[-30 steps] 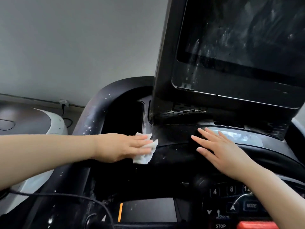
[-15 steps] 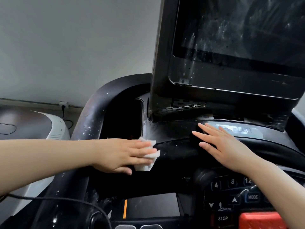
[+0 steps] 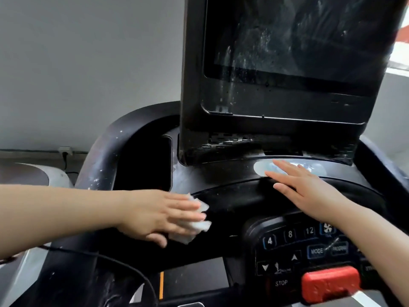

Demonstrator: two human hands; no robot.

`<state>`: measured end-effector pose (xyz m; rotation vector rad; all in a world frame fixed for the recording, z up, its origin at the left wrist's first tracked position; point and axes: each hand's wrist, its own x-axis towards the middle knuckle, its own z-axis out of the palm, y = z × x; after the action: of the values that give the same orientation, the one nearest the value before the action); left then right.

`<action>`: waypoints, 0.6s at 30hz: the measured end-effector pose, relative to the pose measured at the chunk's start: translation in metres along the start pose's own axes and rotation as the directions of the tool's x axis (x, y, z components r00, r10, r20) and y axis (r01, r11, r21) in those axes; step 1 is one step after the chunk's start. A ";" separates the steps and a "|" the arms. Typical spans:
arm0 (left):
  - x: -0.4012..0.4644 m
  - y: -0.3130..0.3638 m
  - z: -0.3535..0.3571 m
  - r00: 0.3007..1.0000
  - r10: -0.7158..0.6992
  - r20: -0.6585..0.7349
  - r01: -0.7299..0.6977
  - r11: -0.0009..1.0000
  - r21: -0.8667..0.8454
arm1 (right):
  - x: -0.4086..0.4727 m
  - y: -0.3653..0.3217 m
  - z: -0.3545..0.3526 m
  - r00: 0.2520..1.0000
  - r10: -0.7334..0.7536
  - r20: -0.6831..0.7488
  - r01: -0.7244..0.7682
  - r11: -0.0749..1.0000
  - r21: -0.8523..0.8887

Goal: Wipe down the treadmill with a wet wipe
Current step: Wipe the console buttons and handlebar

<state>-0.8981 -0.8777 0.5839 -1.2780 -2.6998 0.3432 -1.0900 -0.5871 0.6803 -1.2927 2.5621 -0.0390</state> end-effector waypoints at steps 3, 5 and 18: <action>-0.006 0.000 -0.003 0.999 0.042 0.009 -0.042 0.999 0.012 | -0.010 0.010 0.001 0.998 0.056 -0.007 -0.056 0.998 0.003; 0.017 -0.009 -0.004 1.000 0.027 -0.013 -0.027 1.000 0.011 | -0.015 0.014 0.002 0.995 0.103 -0.001 -0.103 0.994 0.019; 0.055 -0.034 -0.010 0.997 0.081 -0.008 -0.081 0.997 0.021 | -0.036 0.022 -0.003 0.986 0.167 -0.011 -0.166 0.986 0.019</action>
<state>-0.9564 -0.8545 0.6033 -1.3823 -2.6353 0.3730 -1.0873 -0.5456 0.6880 -1.0707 2.6641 -0.0378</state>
